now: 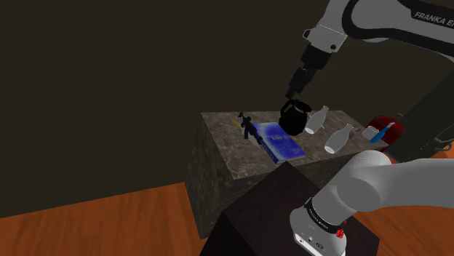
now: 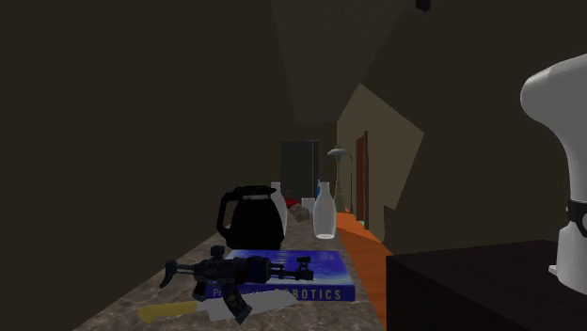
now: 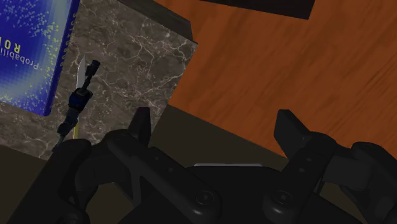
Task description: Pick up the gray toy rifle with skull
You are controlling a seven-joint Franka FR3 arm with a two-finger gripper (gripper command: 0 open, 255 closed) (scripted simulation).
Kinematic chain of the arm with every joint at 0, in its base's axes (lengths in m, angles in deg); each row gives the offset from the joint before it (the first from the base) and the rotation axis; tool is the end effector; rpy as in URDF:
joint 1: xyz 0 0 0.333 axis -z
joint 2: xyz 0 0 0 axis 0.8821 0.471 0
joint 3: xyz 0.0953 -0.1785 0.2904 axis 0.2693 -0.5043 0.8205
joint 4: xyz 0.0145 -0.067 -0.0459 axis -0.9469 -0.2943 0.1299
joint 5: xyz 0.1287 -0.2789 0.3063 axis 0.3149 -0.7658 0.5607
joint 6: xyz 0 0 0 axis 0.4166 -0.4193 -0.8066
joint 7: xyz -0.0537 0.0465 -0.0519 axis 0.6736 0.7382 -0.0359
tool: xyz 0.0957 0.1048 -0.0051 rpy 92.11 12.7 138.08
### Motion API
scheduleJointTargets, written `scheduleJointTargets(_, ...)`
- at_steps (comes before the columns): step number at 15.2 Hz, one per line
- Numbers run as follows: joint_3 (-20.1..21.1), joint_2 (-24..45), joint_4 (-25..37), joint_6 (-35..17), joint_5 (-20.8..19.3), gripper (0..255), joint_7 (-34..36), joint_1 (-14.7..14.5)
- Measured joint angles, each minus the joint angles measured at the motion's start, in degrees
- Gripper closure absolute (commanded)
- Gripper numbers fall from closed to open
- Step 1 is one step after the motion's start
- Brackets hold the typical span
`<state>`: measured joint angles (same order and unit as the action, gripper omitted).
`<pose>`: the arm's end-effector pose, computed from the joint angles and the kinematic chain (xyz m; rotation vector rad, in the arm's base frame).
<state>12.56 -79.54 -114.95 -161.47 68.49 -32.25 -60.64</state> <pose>0.3299 -0.0100 0.5734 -3.1211 -0.1929 -0.0487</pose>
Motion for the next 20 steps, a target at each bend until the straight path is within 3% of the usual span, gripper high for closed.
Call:
scheduleJointTargets(3, -0.5, 1.7, -0.6, -2.0, -0.4, 0, -0.1, 0.5)
scheduleJointTargets(9, -2.7, 10.6, -2.0, -11.0, -1.8, 0, -0.3, 2.5)
scheduleJointTargets(20, -6.6, 32.1, 1.6, -26.6, -2.6, 0, -0.2, 5.5)
